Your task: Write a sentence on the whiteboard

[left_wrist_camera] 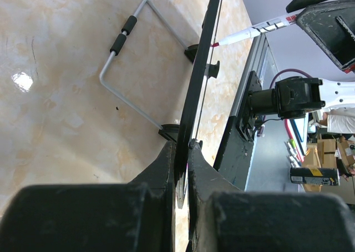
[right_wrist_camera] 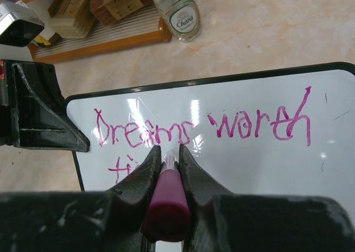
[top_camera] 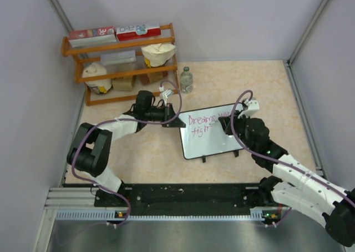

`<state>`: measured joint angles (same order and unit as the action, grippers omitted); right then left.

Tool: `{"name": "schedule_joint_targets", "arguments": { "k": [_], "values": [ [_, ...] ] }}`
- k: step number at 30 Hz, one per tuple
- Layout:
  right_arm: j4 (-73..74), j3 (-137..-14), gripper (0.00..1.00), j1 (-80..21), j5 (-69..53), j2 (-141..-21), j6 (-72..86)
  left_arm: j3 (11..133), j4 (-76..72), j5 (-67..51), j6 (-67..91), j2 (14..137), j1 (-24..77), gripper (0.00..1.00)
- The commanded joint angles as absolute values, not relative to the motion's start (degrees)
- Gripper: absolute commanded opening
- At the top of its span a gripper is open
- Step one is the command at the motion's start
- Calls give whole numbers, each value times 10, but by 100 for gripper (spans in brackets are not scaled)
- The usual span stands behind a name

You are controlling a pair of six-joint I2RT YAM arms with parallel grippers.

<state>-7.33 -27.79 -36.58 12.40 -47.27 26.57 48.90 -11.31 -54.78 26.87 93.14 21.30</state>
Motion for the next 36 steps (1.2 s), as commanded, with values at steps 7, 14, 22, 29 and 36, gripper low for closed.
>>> {"name": "schedule_joint_targets", "arguments": {
  "k": [7, 14, 22, 29, 36],
  "values": [
    [-71, -291, 0, -361, 116, -466, 265, 499, -96, -472, 242, 929, 208, 0],
    [-58, -265, 0, -361, 102, -453, 271, 499, -96, -473, 242, 930, 208, 0],
    [-49, -243, 0, -361, 92, -442, 279, 498, -100, -476, 243, 931, 208, 0],
    [-40, -235, 0, -361, 105, -429, 273, 497, -99, -475, 243, 929, 208, 0],
    [-36, -242, 0, -360, 124, -425, 265, 498, -98, -475, 242, 930, 208, 0]
  ]
}}
